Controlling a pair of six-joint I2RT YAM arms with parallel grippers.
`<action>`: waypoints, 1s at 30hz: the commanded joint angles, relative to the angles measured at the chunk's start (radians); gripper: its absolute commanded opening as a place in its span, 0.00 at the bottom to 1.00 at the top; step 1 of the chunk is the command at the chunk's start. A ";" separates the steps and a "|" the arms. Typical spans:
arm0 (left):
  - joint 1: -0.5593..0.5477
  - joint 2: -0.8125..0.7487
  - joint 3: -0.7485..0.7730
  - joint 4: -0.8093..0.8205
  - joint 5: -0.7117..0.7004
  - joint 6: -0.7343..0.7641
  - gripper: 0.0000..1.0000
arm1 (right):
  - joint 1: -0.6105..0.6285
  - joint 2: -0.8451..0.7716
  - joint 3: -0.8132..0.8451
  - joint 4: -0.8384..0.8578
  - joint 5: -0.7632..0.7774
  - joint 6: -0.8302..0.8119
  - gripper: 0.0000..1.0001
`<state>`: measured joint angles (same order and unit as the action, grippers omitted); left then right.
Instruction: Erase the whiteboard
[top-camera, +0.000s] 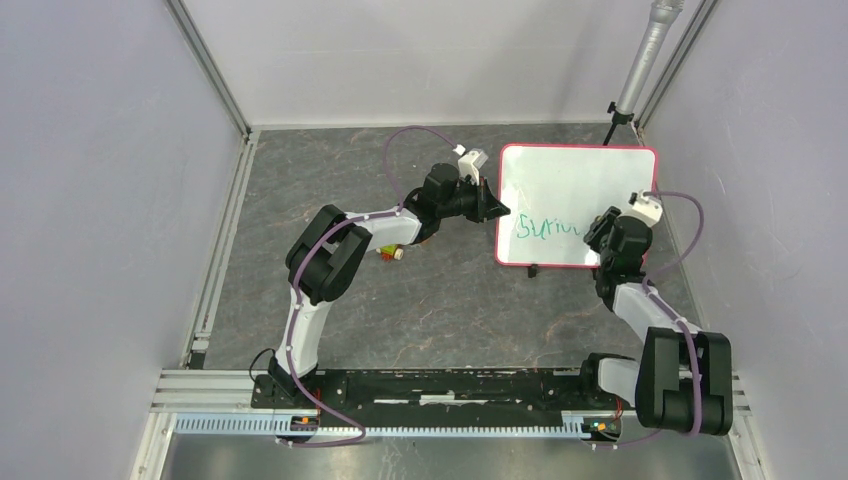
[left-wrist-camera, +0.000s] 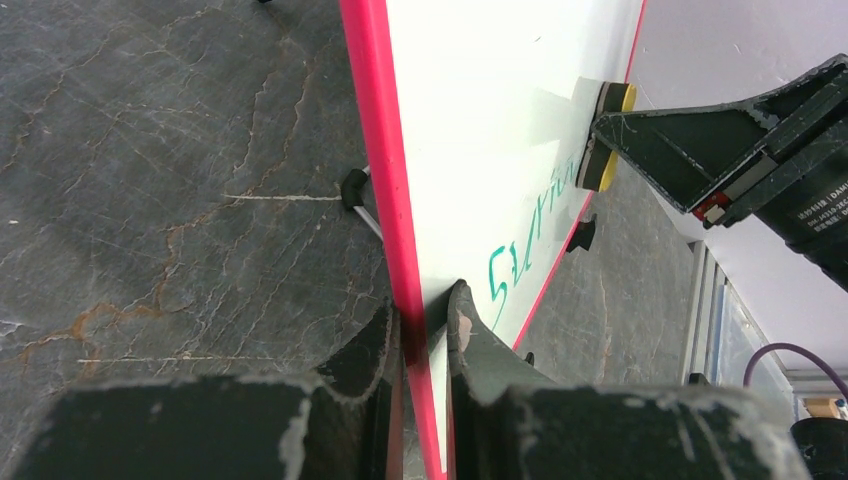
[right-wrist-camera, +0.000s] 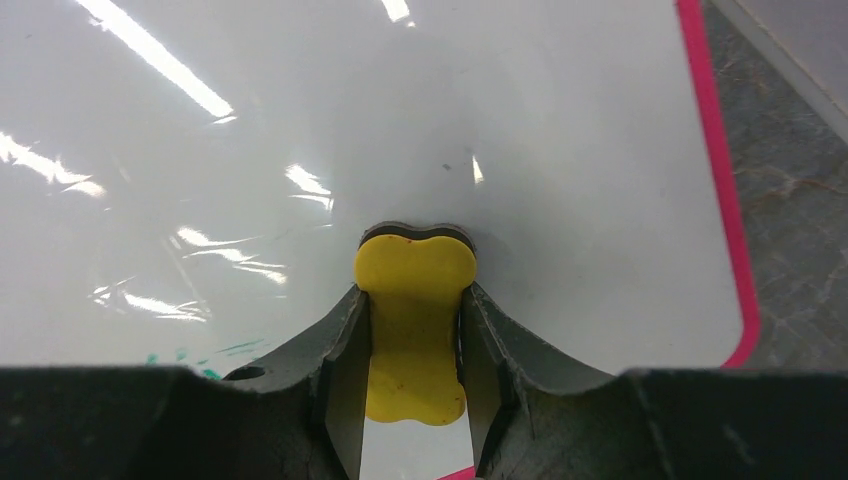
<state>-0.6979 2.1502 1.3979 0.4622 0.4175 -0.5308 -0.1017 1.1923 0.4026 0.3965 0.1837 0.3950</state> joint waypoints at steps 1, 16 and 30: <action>0.002 0.059 -0.012 -0.148 -0.180 0.184 0.02 | -0.032 0.041 -0.037 -0.092 0.000 -0.048 0.40; 0.001 0.059 -0.010 -0.150 -0.186 0.184 0.02 | 0.410 0.161 0.145 -0.115 0.188 -0.014 0.40; 0.001 0.061 -0.007 -0.155 -0.183 0.188 0.02 | 0.170 0.048 -0.016 -0.096 0.195 -0.098 0.45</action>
<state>-0.6979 2.1502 1.4014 0.4557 0.3996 -0.5304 0.1089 1.2175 0.4255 0.3653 0.4240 0.3386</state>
